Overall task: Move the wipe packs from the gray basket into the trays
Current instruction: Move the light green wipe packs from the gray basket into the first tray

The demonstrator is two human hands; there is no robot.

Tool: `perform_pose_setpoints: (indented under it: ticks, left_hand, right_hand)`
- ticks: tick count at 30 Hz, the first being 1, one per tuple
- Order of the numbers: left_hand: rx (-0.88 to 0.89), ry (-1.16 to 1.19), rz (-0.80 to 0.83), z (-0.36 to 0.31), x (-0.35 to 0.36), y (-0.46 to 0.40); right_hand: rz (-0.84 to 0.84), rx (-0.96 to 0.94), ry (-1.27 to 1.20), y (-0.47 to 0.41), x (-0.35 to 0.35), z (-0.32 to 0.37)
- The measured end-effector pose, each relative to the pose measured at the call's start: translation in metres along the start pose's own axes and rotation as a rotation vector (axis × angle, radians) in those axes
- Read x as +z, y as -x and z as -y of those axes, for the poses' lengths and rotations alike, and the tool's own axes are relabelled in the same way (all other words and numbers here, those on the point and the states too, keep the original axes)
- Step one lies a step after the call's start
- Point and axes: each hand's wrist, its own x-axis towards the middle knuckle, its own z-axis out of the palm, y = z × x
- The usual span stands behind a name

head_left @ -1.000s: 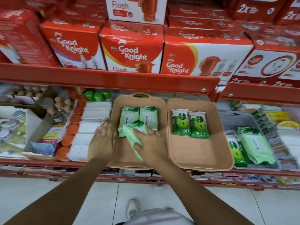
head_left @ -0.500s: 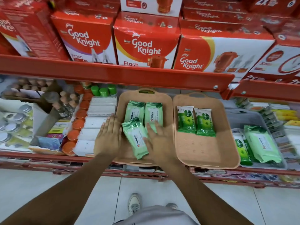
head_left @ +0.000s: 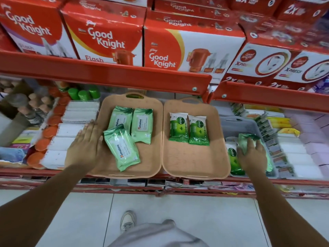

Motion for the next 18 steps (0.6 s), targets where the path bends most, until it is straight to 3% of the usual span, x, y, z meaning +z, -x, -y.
perform_pose_setpoints:
  ticks: [4, 14, 18]
  left_hand:
    - [-0.008, -0.01, 0.003, -0.001, -0.001, 0.0]
    - [-0.006, -0.022, 0.007, -0.005, -0.003, 0.001]
    - [-0.013, -0.026, 0.013, -0.004, -0.003, 0.001]
  right_hand:
    - [0.14, 0.068, 0.095, -0.009, 0.01, -0.018]
    - [0.12, 0.033, 0.099, 0.0, 0.01, -0.015]
    - [0.239, 0.036, 0.154, -0.015, 0.005, -0.024]
